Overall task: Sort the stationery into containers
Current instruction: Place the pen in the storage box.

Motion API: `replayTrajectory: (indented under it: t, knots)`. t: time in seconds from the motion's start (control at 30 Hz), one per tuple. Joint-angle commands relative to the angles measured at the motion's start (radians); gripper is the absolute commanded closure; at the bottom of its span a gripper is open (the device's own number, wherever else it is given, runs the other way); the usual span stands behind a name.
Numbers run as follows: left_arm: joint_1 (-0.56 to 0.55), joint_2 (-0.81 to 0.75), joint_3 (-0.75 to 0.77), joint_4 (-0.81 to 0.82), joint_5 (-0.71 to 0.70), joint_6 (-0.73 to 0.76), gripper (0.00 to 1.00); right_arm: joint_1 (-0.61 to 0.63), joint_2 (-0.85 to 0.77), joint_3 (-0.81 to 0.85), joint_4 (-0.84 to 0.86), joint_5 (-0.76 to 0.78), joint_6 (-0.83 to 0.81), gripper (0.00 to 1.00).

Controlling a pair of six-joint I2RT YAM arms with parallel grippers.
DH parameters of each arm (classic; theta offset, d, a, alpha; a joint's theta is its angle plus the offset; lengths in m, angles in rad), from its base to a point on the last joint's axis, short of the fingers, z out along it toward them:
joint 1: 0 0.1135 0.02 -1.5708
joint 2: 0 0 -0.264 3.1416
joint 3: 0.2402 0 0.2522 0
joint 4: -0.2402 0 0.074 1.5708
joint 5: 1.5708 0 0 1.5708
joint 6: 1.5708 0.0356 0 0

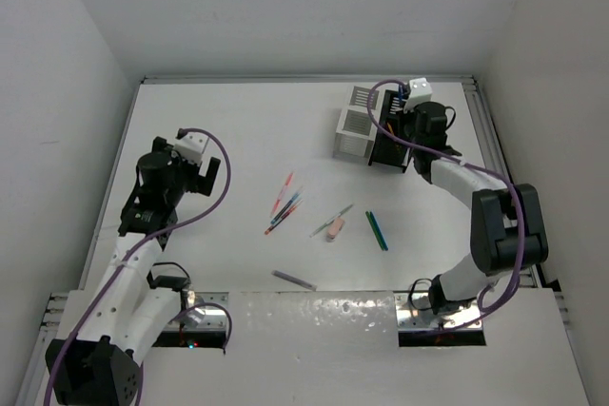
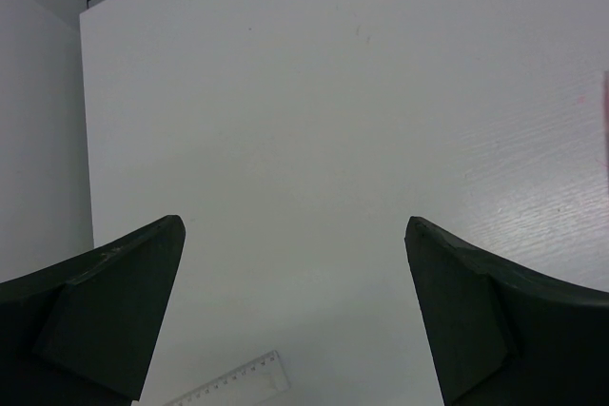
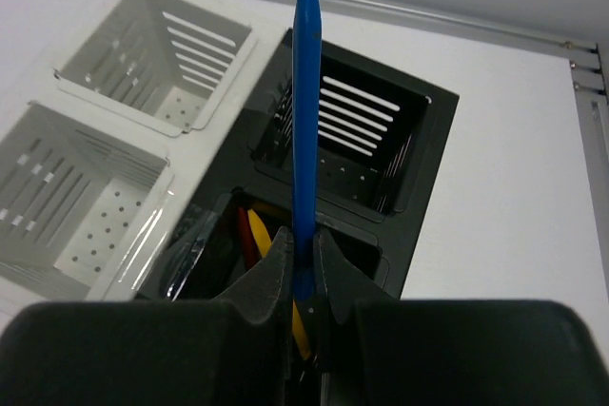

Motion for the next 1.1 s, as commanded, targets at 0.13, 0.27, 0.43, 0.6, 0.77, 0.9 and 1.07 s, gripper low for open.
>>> replayTrajectory:
  t: [0.13,0.27,0.43,0.6,0.77,0.9,1.07]
  knots:
    - [0.010,0.003,0.033,0.046,-0.017,0.015,0.00,-0.003,0.043,0.016,0.077,-0.033,-0.017,1.00]
    - [0.011,0.003,0.031,0.049,-0.018,0.015,0.00,-0.003,0.057,0.001,0.076,-0.028,-0.017,1.00]
    - [0.013,0.003,0.029,0.049,-0.021,0.016,0.00,-0.003,0.045,-0.041,0.080,-0.030,-0.017,1.00]
    - [0.013,0.005,0.028,0.053,-0.020,0.019,0.00,-0.006,0.045,-0.053,0.070,-0.019,-0.017,1.00]
    - [0.013,0.003,0.028,0.059,-0.020,0.022,0.00,-0.003,0.046,-0.055,0.057,-0.019,-0.050,0.83]
    - [0.013,-0.001,0.026,0.056,-0.026,0.027,0.00,-0.003,0.046,-0.050,0.042,-0.018,-0.056,0.75]
    - [0.013,-0.001,0.026,0.059,-0.026,0.027,0.00,-0.005,0.046,-0.039,0.033,-0.016,-0.059,0.73]
